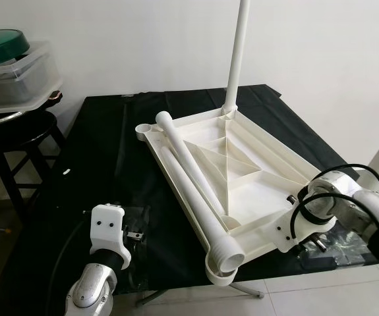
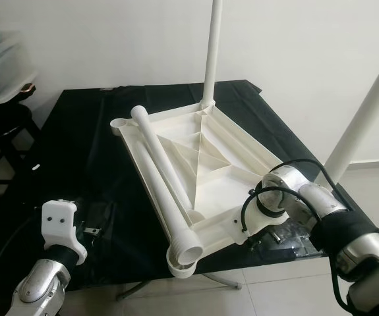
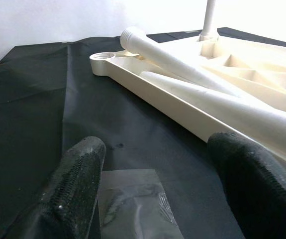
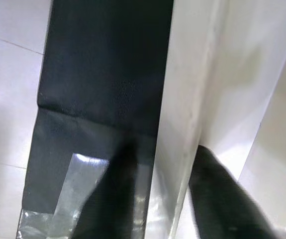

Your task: Building children table

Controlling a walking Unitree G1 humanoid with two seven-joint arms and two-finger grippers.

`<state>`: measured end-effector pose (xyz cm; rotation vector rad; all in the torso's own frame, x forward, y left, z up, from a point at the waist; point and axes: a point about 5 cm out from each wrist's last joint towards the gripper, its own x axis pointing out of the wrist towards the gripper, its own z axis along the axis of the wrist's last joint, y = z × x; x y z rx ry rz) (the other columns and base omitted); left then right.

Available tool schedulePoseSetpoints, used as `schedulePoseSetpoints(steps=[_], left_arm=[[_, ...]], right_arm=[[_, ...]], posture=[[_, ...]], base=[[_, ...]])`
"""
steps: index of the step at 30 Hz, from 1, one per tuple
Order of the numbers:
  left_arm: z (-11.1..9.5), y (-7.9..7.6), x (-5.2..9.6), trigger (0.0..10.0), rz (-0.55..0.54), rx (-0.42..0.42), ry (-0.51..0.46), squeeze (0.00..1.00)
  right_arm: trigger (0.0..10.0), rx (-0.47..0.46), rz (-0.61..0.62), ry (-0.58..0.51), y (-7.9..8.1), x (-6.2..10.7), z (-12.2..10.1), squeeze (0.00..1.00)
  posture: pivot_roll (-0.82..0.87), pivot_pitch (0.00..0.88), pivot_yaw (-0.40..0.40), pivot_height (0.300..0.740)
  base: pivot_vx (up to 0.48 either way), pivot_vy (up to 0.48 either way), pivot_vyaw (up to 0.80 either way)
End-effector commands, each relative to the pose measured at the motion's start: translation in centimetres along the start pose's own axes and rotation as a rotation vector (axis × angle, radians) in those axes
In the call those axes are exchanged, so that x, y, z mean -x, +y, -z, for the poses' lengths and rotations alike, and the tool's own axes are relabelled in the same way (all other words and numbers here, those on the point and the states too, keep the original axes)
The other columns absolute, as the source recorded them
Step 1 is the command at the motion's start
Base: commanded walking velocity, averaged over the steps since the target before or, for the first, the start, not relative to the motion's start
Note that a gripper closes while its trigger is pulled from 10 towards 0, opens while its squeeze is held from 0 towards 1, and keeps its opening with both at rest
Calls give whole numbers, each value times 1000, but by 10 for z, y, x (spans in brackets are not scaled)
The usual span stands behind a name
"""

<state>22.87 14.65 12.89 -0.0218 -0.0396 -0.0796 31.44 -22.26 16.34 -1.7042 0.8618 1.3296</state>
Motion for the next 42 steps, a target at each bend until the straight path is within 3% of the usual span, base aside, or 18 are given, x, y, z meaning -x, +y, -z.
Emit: schedulePoseSetpoints(steps=[1,5,7,8,12,13,15,19,23,26,27,28,29,30,35,36,37,42], left_arm=[[1,1,2,10000,-4,2,8,0],[1,2,2,10000,-5,4,6,0],[1,2,2,10000,-5,4,5,0],[0,3,1,10000,-6,5,3,0],[0,3,1,10000,-5,5,2,0],[0,3,1,10000,-4,5,2,0],[0,3,1,10000,-4,5,2,0],[0,5,0,10000,3,7,2,0],[0,6,-2,10000,9,12,3,0],[-2,8,-5,10000,20,10,-7,0],[-3,8,-6,10000,25,10,-13,0],[-5,9,-7,10000,29,13,-18,0],[-6,9,-8,10000,32,15,-21,0],[-7,10,-9,10000,30,11,-25,0],[-8,12,-10,10000,24,11,-29,0],[-8,14,-10,10000,12,5,-26,0],[-7,14,-10,10000,7,3,-23,0],[-5,16,-10,10000,-15,-6,-14,0]], right_arm=[[10000,0,13,4,0,2,0,1000],[10000,-51,92,-88,-7,18,-10,1000],[10000,-99,126,-206,-9,30,-19,1000],[10000,-137,153,-350,-9,42,-28,1000],[10000,-183,205,-516,-12,58,-38,1000],[10000,-220,264,-622,-13,75,-39,1000],[10000,-220,264,-622,-13,75,-39,1000],[10000,-292,429,-830,-8,122,-28,1000],[10000,-281,429,-904,-4,127,-36,1000],[10000,-342,547,-1109,-20,123,-59,1000],[10000,-406,620,-1169,-30,120,-64,957],[10000,-525,716,-1216,-43,113,-67,431],[10000,-611,772,-1240,-52,109,-69,431],[10000,-705,844,-1267,-59,102,-70,0],[10000,-846,920,-1324,-64,96,-70,0],[10000,-992,977,-1398,-62,90,-71,0],[10000,-1021,970,-1439,-59,89,-74,0],[10000,-1023,909,-1494,-48,84,-88,0]], posture=[[-67,21,30,740],[-67,21,30,740],[-66,23,29,740],[-65,21,28,740],[-65,21,28,740],[-64,22,31,740],[-64,22,31,740],[-77,19,44,740],[-82,16,47,740],[-85,13,47,740],[-85,13,47,740],[-85,13,47,740],[-85,13,47,740],[-78,13,43,740],[-80,13,43,740],[-87,11,40,740],[-87,11,40,740],[-89,9,35,740]], base=[[0,0,0],[0,0,0],[0,0,0],[0,0,0],[0,0,0],[0,0,0],[0,0,0],[0,0,0],[0,0,0],[0,0,0],[0,0,0],[0,0,0],[0,0,0],[0,0,0],[0,0,0],[0,0,0],[0,0,0],[0,0,0]])
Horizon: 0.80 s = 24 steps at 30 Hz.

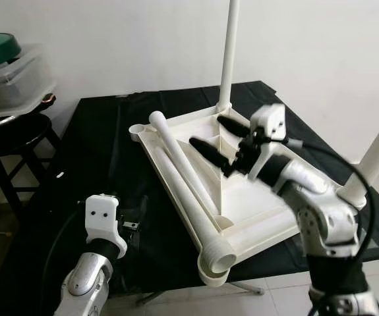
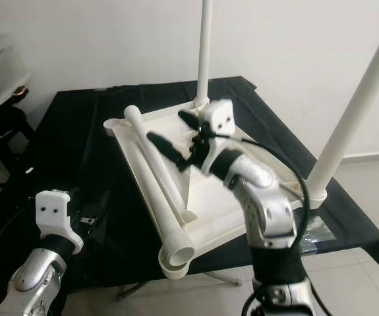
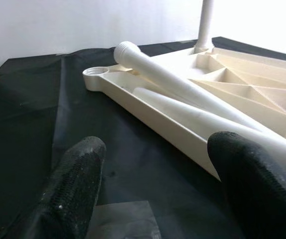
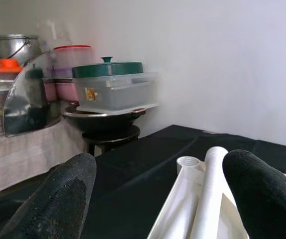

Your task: Building children table

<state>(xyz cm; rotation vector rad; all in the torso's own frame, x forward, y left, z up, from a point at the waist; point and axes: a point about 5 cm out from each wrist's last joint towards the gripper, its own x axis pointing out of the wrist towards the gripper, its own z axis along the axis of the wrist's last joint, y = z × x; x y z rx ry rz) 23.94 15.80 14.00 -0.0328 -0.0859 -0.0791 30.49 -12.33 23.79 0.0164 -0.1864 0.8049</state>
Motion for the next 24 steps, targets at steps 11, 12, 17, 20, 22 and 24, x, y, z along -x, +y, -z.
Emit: schedulePoseSetpoints(steps=[11,12,17,20,22,24], left_arm=[[13,5,1,10000,-69,-4,79,0],[13,6,0,10000,-70,-10,80,0],[13,5,-1,10000,-67,-8,78,0],[13,5,-2,10000,-69,-8,76,0],[13,6,-2,10000,-73,-1,82,0],[13,7,-2,10000,-79,0,89,0]], right_arm=[[10000,30,55,24,12,-14,13,0],[10000,28,64,25,12,-15,14,0],[10000,26,88,33,14,-15,17,0],[10000,31,89,40,16,-15,18,0],[10000,34,90,42,16,-15,19,0],[10000,38,92,43,17,-16,20,0]], posture=[[-101,0,33,740],[-101,0,33,740],[-100,0,37,740],[-100,0,37,740],[-100,0,38,740],[-98,0,39,740]], base=[[0,0,0],[0,0,0],[0,0,0],[0,0,0],[0,0,0],[0,0,0]])
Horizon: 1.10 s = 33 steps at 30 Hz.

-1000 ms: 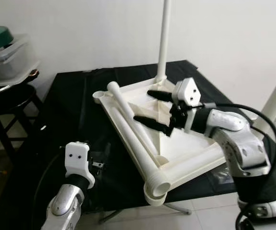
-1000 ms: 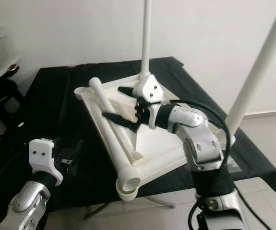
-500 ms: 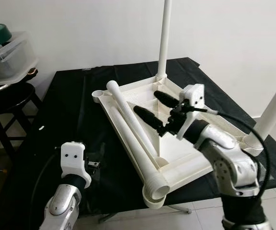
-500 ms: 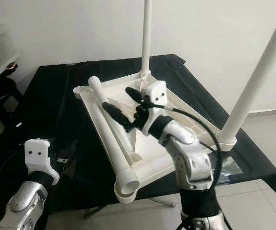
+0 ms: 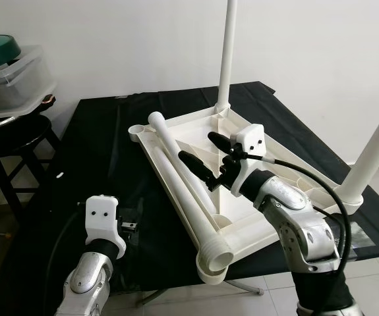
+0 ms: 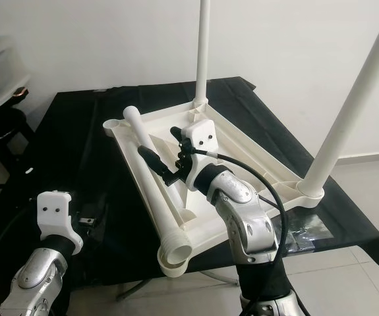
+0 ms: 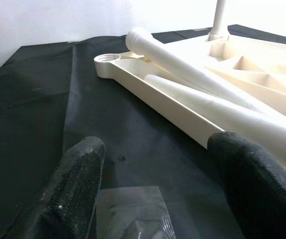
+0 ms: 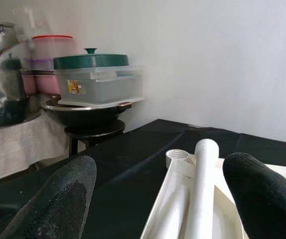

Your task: Building children table

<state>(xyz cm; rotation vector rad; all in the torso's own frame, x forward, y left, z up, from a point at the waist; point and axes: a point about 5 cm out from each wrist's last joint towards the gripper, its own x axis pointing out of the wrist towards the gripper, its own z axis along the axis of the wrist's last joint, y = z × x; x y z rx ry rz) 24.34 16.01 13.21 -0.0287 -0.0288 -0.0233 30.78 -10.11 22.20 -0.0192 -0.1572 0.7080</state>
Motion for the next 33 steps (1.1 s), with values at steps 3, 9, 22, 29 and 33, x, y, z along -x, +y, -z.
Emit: schedulePoseSetpoints(steps=[3,9,22,29,33], left_arm=[[6,5,1,10000,-30,-1,39,0],[6,5,0,10000,-30,-12,43,0],[6,9,0,10000,-49,0,39,0],[5,9,-1,10000,-27,-14,31,0],[5,5,1,10000,12,-18,30,0]], right_arm=[[10000,10,1,0,3,-2,2,0],[10000,15,2,0,3,-3,3,0],[10000,31,4,6,5,-4,4,0],[10000,189,13,53,-2,-4,3,0],[10000,421,-20,155,-16,2,5,0]], posture=[[-97,0,38,740],[-95,0,37,740],[-89,0,43,740],[-78,0,40,740],[-80,0,42,740]], base=[[-271,0,0],[-271,0,0],[-208,0,0],[0,0,0],[0,0,0]])
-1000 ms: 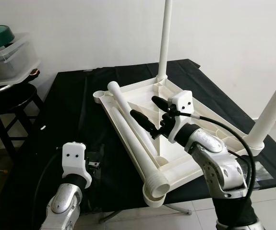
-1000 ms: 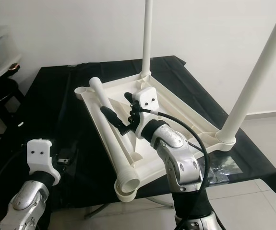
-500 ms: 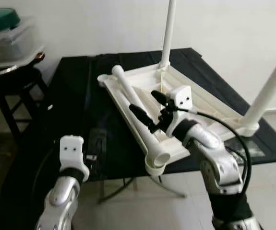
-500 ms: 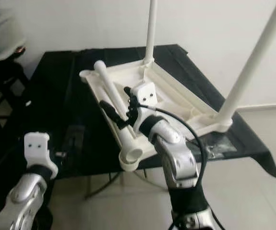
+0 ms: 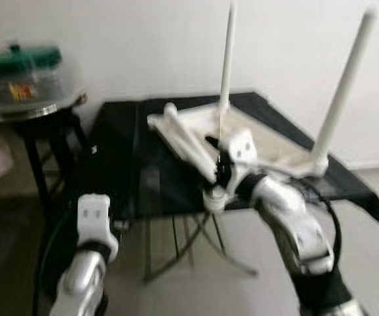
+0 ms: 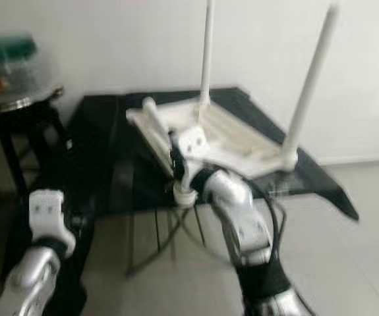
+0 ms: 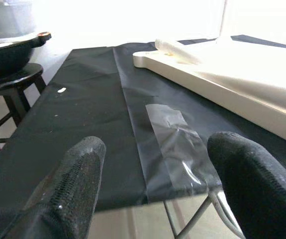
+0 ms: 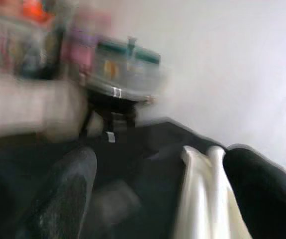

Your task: Building children table

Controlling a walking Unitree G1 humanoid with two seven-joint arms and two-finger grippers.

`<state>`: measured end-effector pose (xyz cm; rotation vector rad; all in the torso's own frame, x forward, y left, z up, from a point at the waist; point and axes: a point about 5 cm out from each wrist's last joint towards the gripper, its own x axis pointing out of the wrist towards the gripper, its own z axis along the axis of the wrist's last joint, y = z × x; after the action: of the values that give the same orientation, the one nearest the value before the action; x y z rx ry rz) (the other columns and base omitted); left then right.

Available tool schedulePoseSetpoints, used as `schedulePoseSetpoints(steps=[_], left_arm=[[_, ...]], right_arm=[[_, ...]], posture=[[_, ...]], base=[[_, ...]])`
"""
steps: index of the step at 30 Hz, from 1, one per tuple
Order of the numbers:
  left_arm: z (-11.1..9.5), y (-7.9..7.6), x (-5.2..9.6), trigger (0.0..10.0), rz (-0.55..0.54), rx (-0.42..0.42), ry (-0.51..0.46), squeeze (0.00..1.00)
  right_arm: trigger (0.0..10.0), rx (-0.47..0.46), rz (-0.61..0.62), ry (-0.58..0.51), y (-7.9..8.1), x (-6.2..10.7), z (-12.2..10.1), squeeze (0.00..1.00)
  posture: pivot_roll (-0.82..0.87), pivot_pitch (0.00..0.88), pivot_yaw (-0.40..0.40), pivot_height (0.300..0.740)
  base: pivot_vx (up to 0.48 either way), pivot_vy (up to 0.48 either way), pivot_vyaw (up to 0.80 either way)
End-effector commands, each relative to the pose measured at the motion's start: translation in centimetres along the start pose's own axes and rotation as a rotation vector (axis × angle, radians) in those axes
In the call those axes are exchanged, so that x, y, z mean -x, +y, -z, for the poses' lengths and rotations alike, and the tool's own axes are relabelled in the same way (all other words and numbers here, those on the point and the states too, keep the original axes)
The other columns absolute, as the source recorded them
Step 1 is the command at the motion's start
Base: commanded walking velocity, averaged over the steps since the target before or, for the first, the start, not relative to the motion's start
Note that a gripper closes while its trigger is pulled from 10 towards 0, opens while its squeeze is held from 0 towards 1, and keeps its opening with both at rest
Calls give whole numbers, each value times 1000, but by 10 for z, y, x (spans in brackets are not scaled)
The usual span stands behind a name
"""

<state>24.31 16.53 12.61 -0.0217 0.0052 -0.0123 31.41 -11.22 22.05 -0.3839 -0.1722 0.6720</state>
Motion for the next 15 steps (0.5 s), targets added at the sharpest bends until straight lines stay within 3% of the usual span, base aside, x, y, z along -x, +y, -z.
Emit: schedulePoseSetpoints(steps=[1,2,3,5,7,11,13,15], left_arm=[[-1,-1,1,10000,23,-12,-4,0],[-1,-1,1,10000,23,-12,-4,0],[-1,-3,1,10000,43,-14,-6,0],[-1,-3,1,10000,43,-14,-6,0],[-1,-5,2,10000,63,-16,-4,0],[-1,-6,2,10000,78,-14,0,0],[-1,-7,3,10000,85,-12,3,0],[-1,-7,3,10000,87,-11,4,0]], right_arm=[[10000,80,-23,43,-3,-1,4,0],[10000,80,-23,43,-3,-1,4,0],[10000,220,-27,130,-17,5,12,0],[10000,220,-27,130,-17,5,12,0],[10000,358,-15,268,-40,19,24,0],[10000,422,-94,383,-50,37,34,0],[10000,452,-190,449,-48,47,40,0],[10000,459,-207,464,-47,48,41,0]], posture=[[-80,0,42,740],[-80,0,42,740],[-83,0,42,740],[-83,0,42,740],[-86,3,43,740],[-90,9,45,740],[-88,15,48,740],[-88,15,48,740]], base=[[0,0,0],[0,0,0],[0,0,0],[0,0,0],[0,0,0],[0,0,0],[0,0,0],[0,0,0]])
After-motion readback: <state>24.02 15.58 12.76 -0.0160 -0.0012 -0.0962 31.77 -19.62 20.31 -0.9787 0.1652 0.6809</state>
